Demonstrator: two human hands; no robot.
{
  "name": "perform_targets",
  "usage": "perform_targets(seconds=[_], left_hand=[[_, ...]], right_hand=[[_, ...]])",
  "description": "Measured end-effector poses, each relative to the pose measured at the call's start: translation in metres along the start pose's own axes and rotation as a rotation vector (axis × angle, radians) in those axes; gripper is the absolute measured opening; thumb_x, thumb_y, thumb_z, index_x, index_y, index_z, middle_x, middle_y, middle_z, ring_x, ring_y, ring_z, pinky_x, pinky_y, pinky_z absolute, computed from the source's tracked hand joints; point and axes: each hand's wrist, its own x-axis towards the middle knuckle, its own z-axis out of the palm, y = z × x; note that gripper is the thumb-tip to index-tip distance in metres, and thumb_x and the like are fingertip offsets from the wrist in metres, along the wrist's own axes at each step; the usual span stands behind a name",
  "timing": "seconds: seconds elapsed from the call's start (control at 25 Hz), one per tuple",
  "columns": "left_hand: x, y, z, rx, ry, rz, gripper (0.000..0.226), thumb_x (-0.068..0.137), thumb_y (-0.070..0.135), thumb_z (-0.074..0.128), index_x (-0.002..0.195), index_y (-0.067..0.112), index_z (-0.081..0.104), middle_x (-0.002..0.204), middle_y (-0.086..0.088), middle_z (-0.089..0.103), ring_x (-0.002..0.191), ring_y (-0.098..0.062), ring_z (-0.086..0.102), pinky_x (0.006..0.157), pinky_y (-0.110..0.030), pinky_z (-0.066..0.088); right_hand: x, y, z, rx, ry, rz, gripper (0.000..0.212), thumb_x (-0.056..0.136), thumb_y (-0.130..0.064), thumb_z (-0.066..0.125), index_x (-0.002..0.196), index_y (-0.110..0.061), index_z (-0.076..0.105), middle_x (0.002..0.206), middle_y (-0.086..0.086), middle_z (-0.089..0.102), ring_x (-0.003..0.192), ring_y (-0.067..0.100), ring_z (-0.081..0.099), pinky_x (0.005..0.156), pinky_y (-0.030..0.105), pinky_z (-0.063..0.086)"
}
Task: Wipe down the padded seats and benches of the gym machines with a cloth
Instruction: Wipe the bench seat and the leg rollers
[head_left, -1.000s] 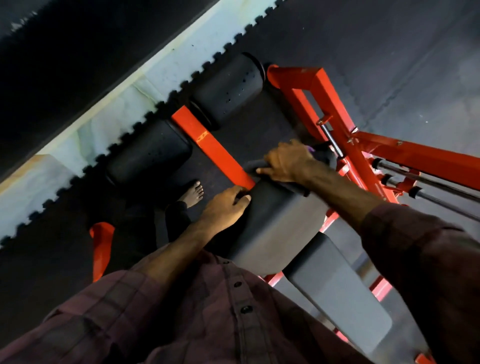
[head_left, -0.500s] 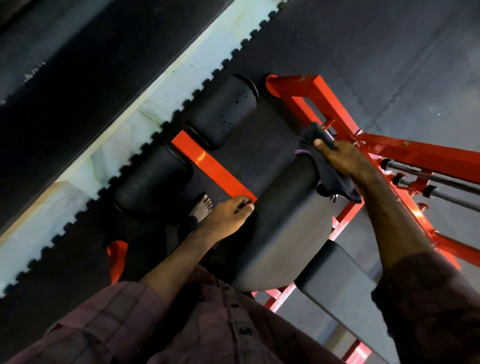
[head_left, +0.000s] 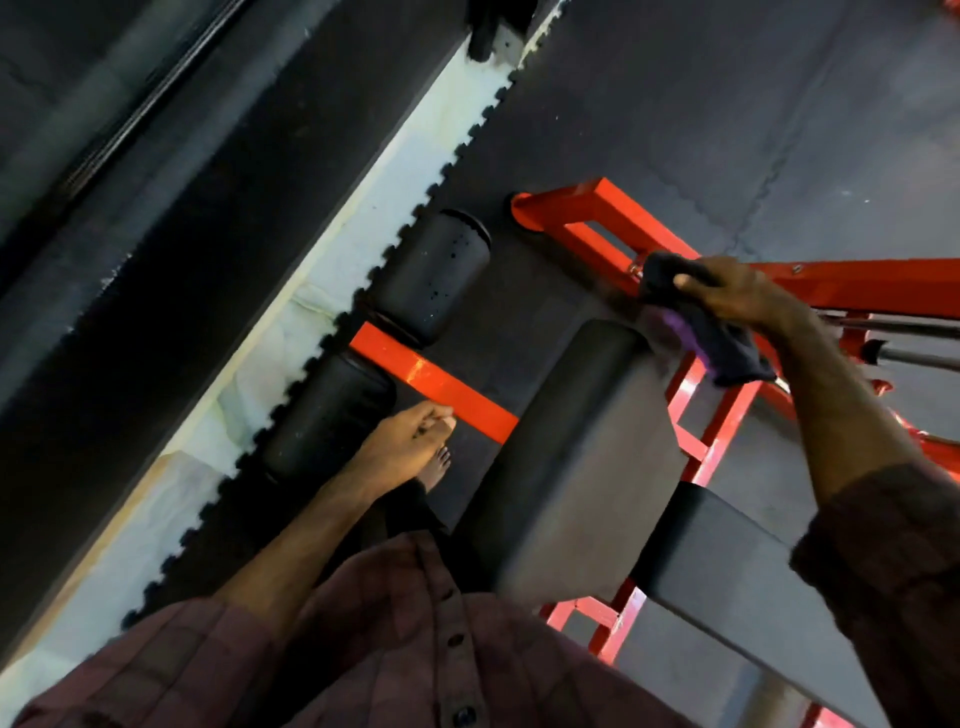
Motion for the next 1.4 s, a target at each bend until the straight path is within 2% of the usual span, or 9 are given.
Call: perform_targets(seconds=[0.08,0.2,0.28,0.48,0.64,0.84,1.12,1.24,1.4], left_hand=[[0.005,0.005,0.000,0.028,-0.009,0.015,0.027,0.104,0.038,0.063,0.128,0.030,0.071,0.120,0.013,0.074,0.111,-0.005,0.068,0.109,-0.034,0.050],[0.010,0.016,0.013,0.035,-0.022,0.030,0.030,0.100,0.048,0.062,0.126,0.034,0.071,0.116,0.016,0.074,0.110,-0.005,0.069,0.109,-0.035,0.051],[0.009,0.019,0.027,0.021,-0.032,0.017,0.043,0.092,0.058,0.060,0.126,0.035,0.070,0.116,0.016,0.074,0.111,-0.006,0.069,0.108,-0.036,0.052],[-0.004,0.023,0.071,0.092,-0.122,0.012,0.049,0.104,0.048,0.060,0.148,0.026,0.058,0.137,0.006,0.068,0.130,-0.012,0.061,0.116,-0.031,0.041],[-0.012,0.024,0.089,0.086,-0.133,-0.014,0.069,0.095,0.068,0.055,0.152,0.030,0.053,0.142,0.004,0.066,0.140,-0.016,0.055,0.124,-0.041,0.035],[-0.011,0.028,0.080,0.126,-0.206,0.009,0.067,0.101,0.060,0.056,0.158,0.027,0.046,0.154,0.004,0.057,0.143,-0.012,0.051,0.128,-0.041,0.029],[-0.024,0.016,0.022,0.165,-0.165,0.065,0.055,0.092,0.058,0.058,0.138,0.029,0.067,0.123,0.005,0.076,0.112,-0.010,0.071,0.104,-0.029,0.054],[-0.030,-0.006,-0.040,0.086,-0.055,0.098,0.024,0.105,0.031,0.063,0.127,0.029,0.071,0.118,0.004,0.077,0.104,-0.012,0.073,0.089,-0.028,0.053],[-0.030,-0.040,-0.125,0.072,0.081,0.106,0.019,0.107,0.024,0.060,0.116,0.032,0.073,0.111,0.008,0.077,0.096,-0.011,0.073,0.088,-0.034,0.055]], right_hand=[[-0.001,-0.010,-0.007,-0.049,0.105,-0.113,0.037,0.107,-0.031,0.059,0.121,0.002,0.066,0.110,0.021,0.068,0.105,0.033,0.064,0.081,0.033,0.040],[-0.008,-0.031,0.024,-0.021,-0.205,-0.092,0.049,0.109,-0.040,0.050,0.146,-0.008,0.058,0.139,0.014,0.062,0.131,0.032,0.056,0.107,0.038,0.042],[-0.004,-0.030,0.062,0.063,-0.278,0.005,0.051,0.110,-0.045,0.046,0.148,-0.012,0.057,0.150,0.010,0.056,0.137,0.028,0.052,0.115,0.038,0.037],[0.030,-0.049,0.090,0.323,-0.181,0.081,0.045,0.108,-0.046,0.054,0.135,-0.013,0.068,0.131,0.002,0.063,0.112,0.018,0.058,0.094,0.028,0.039],[0.005,0.001,0.086,0.348,-0.077,0.065,0.049,0.106,-0.051,0.054,0.129,-0.011,0.071,0.131,0.004,0.068,0.119,0.025,0.063,0.101,0.038,0.047],[0.003,-0.009,0.090,0.323,-0.047,0.027,0.042,0.108,-0.046,0.054,0.131,-0.015,0.071,0.135,0.009,0.067,0.127,0.030,0.061,0.108,0.040,0.046],[-0.056,-0.065,0.108,0.111,0.344,-0.121,0.031,0.108,-0.045,0.051,0.119,-0.019,0.062,0.114,0.017,0.071,0.108,0.041,0.066,0.085,0.048,0.050],[-0.098,-0.139,0.142,0.126,0.494,-0.227,0.038,0.105,-0.049,0.047,0.126,-0.022,0.063,0.118,0.012,0.072,0.109,0.037,0.068,0.082,0.049,0.053],[-0.124,-0.222,0.243,0.227,0.571,-0.109,0.049,0.104,-0.053,0.047,0.143,-0.027,0.057,0.125,0.004,0.057,0.112,0.033,0.060,0.079,0.052,0.058]])
